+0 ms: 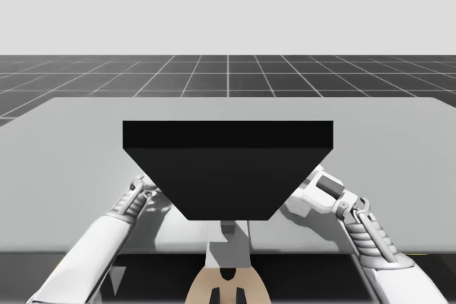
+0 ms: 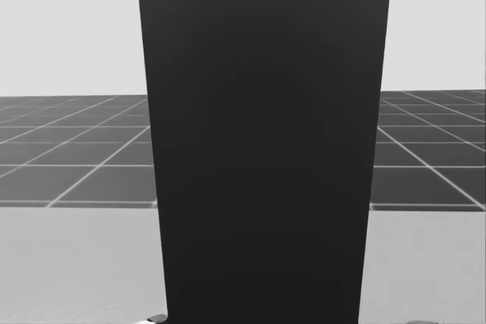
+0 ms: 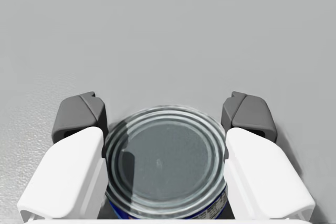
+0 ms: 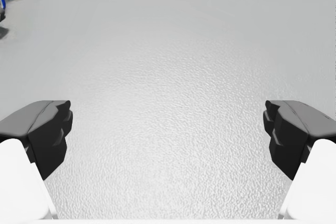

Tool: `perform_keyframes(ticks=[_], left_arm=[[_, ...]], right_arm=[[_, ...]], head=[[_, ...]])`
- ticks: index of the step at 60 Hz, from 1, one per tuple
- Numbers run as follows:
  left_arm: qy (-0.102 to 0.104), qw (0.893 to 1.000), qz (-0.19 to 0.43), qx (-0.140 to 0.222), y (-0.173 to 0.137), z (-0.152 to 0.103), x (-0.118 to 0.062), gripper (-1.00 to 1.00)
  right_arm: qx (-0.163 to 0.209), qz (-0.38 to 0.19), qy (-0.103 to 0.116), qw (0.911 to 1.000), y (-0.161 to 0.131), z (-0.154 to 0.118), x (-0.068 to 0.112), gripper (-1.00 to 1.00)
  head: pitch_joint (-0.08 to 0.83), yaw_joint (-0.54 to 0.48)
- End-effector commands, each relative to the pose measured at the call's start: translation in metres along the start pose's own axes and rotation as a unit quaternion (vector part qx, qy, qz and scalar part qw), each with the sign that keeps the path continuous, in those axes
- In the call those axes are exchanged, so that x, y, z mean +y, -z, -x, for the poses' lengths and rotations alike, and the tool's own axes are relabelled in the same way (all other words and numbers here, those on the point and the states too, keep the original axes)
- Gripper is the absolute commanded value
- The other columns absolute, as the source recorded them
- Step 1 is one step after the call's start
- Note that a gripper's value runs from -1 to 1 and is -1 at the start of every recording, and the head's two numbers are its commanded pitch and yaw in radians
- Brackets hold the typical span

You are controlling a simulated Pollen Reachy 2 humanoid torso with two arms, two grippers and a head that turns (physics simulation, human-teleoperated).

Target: Reach around the screen and pick up the object behind it.

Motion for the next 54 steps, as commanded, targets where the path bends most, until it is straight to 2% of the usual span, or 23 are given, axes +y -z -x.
perform_keyframes(ticks=[1,10,15,21,29,34,40,54], left_arm=[[0.003,0.999,-0.044,-0.006,-0.028,-0.017,0.023,1.0],[-0.003,0.997,-0.082,-0.009,-0.05,-0.02,0.048,1.0],[-0.001,0.994,-0.103,-0.017,-0.065,-0.026,0.063,1.0],[0.008,0.993,-0.119,-0.028,-0.079,-0.04,0.073,1.0],[0.028,0.989,-0.138,-0.049,-0.099,-0.073,0.084,1.0],[0.038,0.987,-0.143,-0.056,-0.104,-0.087,0.088,1.0],[0.057,0.983,-0.159,-0.071,-0.112,-0.115,0.096,1.0],[0.089,0.973,-0.179,-0.114,-0.122,-0.178,0.098,1.0]], right_arm=[[0.0,0.002,0.002,1.0,0.0,0.0,-0.001,-1.0],[-0.001,0.004,0.003,1.0,0.0,-0.001,-0.002,-1.0],[-0.002,0.005,0.003,1.0,0.0,-0.001,-0.003,-1.0],[-0.001,0.007,0.003,1.0,0.0,-0.001,-0.003,-1.0],[-0.003,0.008,0.003,1.0,-0.001,-0.002,-0.003,-1.0],[-0.005,0.009,0.002,0.9999,-0.001,-0.002,-0.004,-1.0],[-0.007,0.011,0.003,0.9999,-0.002,-0.003,-0.004,-1.0],[-0.014,0.019,0.003,0.9997,-0.001,-0.003,-0.006,-1.0]], head=[[0.111,0.05],[0.11,0.05],[0.11,0.05],[0.109,0.05],[0.102,0.04],[0.102,0.04],[0.099,0.04],[0.098,0.03]])
